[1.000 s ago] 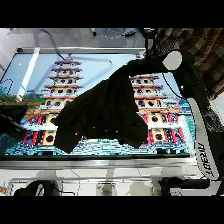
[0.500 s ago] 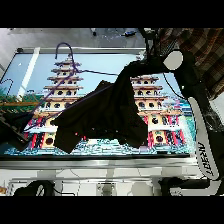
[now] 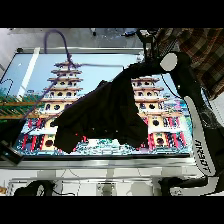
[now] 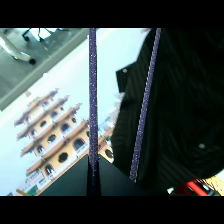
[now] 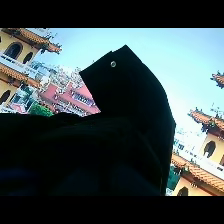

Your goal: Fold the clothes and pants, and hang the long-sleeved shirts on hangers.

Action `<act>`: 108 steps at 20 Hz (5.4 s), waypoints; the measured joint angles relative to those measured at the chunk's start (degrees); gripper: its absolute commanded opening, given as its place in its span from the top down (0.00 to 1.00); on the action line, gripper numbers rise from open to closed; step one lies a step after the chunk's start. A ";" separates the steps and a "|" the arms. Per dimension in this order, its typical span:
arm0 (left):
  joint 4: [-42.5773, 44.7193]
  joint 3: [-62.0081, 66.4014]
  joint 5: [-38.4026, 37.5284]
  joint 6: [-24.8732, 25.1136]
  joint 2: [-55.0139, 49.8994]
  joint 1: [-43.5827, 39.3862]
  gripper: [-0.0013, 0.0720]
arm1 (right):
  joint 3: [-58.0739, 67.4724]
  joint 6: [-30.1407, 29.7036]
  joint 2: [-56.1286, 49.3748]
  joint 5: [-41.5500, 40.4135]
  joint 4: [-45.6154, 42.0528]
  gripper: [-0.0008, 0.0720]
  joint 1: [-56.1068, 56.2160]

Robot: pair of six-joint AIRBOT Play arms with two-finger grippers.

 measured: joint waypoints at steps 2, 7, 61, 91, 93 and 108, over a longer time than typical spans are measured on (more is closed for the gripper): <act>0.28 0.00 1.68 -0.46 0.24 0.00 0.95 | -0.02 0.07 -0.11 -0.07 -0.15 0.94 -0.04; 1.36 -0.57 3.30 -1.49 -1.14 0.00 0.95 | -0.02 0.13 -0.15 0.42 1.92 0.94 -0.04; -27.80 -34.14 -29.53 13.75 -3.28 -13.05 0.95 | 5.62 -52.54 -1.77 13.00 11.50 0.35 7.13; -27.10 -38.38 -31.17 -10.58 -1.73 -15.23 0.23 | 5.64 -19.80 3.58 6.51 -0.44 0.94 10.73; -29.92 -38.16 -31.17 -5.27 -8.33 -17.92 0.23 | 5.64 -18.95 4.90 6.51 1.40 0.94 10.73; -34.38 -19.61 -51.84 15.76 -47.41 -38.82 0.23 | 5.68 -17.73 8.24 11.56 8.79 0.94 10.78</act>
